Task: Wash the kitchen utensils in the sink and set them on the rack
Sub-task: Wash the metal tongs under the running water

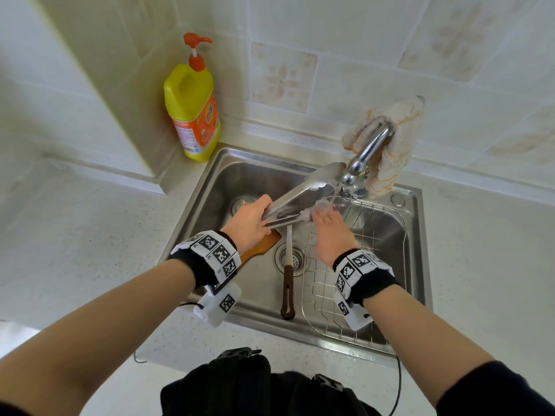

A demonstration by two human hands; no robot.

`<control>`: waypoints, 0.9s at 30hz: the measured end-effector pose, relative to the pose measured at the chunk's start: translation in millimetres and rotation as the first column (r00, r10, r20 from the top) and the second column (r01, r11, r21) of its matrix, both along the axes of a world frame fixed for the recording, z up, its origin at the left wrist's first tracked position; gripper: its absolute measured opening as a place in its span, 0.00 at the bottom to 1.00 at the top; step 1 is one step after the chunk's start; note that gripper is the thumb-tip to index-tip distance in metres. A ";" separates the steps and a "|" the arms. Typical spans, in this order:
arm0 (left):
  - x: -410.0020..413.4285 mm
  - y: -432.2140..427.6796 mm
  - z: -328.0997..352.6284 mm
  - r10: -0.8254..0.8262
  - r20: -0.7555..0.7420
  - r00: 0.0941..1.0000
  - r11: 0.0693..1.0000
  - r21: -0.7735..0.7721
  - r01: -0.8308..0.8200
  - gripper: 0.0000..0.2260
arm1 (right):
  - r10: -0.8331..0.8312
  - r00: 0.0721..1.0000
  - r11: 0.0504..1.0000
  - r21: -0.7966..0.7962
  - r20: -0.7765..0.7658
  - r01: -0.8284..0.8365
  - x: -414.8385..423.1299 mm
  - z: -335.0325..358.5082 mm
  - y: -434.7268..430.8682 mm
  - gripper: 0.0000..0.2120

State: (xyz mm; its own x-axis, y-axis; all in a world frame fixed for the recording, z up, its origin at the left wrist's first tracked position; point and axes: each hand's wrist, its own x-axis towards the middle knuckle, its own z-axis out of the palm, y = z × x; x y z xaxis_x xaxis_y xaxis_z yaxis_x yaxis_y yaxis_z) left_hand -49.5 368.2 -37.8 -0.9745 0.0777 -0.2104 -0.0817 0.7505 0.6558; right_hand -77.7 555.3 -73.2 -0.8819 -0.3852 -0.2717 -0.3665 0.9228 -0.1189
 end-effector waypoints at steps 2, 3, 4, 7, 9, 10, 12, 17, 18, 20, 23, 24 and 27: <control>-2.3 -2.1 -0.1 0.003 -0.002 1.000 1.000 0.005 -0.003 0.13 | 0.068 0.997 0.997 -0.041 0.033 -0.066 0.1 1.2 -5.1 0.36; -3.9 -2.8 0.4 0.005 -0.004 1.000 1.000 0.010 -0.004 0.13 | 0.050 0.998 0.998 -0.035 0.030 -0.049 -4.3 3.6 -3.0 0.36; -6.1 -3.1 0.5 0.003 -0.008 1.000 1.000 0.012 -0.003 0.13 | 0.008 1.000 1.000 -0.018 0.011 -0.008 -11.3 6.4 2.5 0.36; -8.8 -0.3 -0.3 -0.006 -0.014 1.000 1.000 0.015 0.006 0.13 | -0.010 0.999 1.000 0.008 -0.035 0.010 -16.9 5.8 10.7 0.36; -8.9 2.0 -2.7 -0.016 -0.013 1.000 1.000 0.002 0.016 0.13 | 0.078 0.997 0.997 -0.027 0.019 -0.078 -6.6 -0.1 3.4 0.37; -9.3 3.4 -4.3 -0.024 -0.006 1.000 1.000 -0.010 0.024 0.13 | 0.086 0.995 0.996 -0.017 0.039 -0.086 -4.9 -2.6 3.9 0.37; -9.5 4.7 -6.1 -0.026 0.009 1.000 1.000 -0.010 0.026 0.13 | 0.003 1.000 1.000 0.031 0.022 -0.004 -11.0 -4.5 13.8 0.36; -11.6 1.3 -6.4 -0.014 0.022 1.000 1.000 -0.007 0.014 0.12 | 0.118 0.993 0.993 -0.005 -0.001 -0.118 -7.1 -10.1 4.6 0.36; -12.0 0.7 -6.4 -0.016 0.025 1.000 1.000 -0.010 0.017 0.12 | 0.117 0.993 0.993 -0.011 0.026 -0.117 -8.1 -8.8 3.7 0.36; -11.4 0.5 -6.3 -0.015 0.022 1.000 1.000 0.003 0.015 0.12 | 0.011 1.000 1.000 0.026 0.016 -0.011 -18.3 -8.0 12.6 0.36; -9.6 0.5 -6.7 -0.016 0.018 1.000 1.000 0.006 0.016 0.13 | -0.015 0.999 0.999 0.047 -0.040 0.017 -13.4 -13.9 8.5 0.37; -9.3 0.5 -6.3 -0.019 0.017 1.000 1.000 -0.004 0.019 0.12 | 0.048 0.998 0.999 0.022 -0.038 -0.047 -7.3 -17.2 1.3 0.37; -10.3 1.1 -2.6 -0.025 0.009 1.000 1.000 -0.019 0.025 0.13 | 0.025 1.000 1.000 -0.005 0.004 -0.025 -4.4 -13.5 1.6 0.37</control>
